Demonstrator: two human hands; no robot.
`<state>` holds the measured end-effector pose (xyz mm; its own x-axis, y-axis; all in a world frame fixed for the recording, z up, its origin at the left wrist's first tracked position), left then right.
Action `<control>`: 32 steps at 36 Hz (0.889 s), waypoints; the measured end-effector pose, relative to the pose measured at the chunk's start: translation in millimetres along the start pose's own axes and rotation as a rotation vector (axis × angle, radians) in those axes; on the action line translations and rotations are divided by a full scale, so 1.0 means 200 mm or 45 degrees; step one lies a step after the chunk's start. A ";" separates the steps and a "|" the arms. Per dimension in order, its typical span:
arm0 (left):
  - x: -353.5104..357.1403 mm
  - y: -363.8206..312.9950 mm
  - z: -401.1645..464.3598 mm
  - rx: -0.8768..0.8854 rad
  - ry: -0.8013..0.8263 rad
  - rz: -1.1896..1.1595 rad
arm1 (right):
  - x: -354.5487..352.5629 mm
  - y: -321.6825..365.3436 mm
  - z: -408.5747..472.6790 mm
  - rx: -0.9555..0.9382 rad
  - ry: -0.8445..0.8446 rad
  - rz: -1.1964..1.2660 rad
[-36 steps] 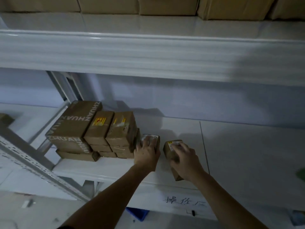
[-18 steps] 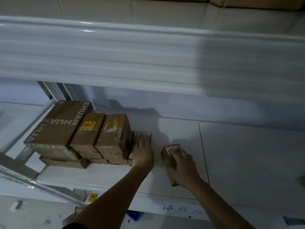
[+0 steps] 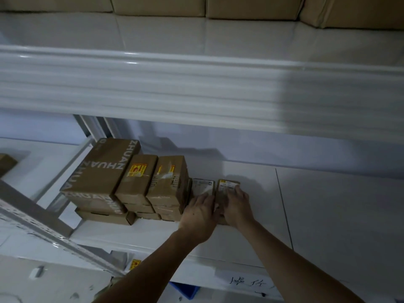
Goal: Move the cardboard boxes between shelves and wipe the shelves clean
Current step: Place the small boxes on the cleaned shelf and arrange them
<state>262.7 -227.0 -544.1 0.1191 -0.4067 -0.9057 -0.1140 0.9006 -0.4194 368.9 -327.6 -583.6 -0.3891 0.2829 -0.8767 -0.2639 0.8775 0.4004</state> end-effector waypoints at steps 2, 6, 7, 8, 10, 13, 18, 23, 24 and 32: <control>-0.02 0.00 -0.04 0.034 0.004 0.014 | 0.03 0.00 0.01 -0.003 0.020 0.041; -0.06 0.04 -0.10 -0.004 -0.008 -0.012 | -0.03 -0.02 -0.04 -0.035 -0.046 0.185; -0.06 0.05 -0.11 -0.010 0.014 -0.021 | -0.05 -0.01 -0.06 -0.051 -0.057 0.181; -0.05 0.06 -0.12 -0.008 0.036 -0.022 | -0.07 -0.01 -0.08 -0.065 -0.058 0.171; -0.05 0.05 -0.14 -0.003 0.061 -0.025 | -0.13 -0.01 -0.14 -0.092 -0.067 0.134; -0.09 0.02 -0.18 0.039 0.052 -0.022 | -0.23 0.00 -0.25 -0.134 -0.074 0.087; -0.19 -0.03 -0.29 0.056 0.036 0.028 | -0.37 0.05 -0.48 -0.270 -0.068 -0.022; -0.34 -0.03 -0.52 -0.028 -0.065 0.069 | -0.44 0.15 -0.73 -0.454 0.003 -0.204; -0.36 -0.03 -0.58 -0.054 -0.078 0.081 | -0.45 0.17 -0.78 -0.485 0.026 -0.223; -0.55 -0.02 -1.14 -0.312 -0.125 0.168 | -0.34 0.44 -1.18 -0.786 0.225 -0.359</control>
<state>25.9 -219.9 -456.6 0.1812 -0.2610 -0.9482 -0.3678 0.8762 -0.3115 163.9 -361.6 -425.1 -0.3556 -0.0365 -0.9339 -0.8087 0.5129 0.2879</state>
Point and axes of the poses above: each hand's wrist, its own z-axis towards the middle knuckle, its own x-axis out of the palm, y = z × x, the point moved 8 cm from there along z, towards the middle knuckle, and after that the axes turned 7 degrees about x, right-handed, at the moved point
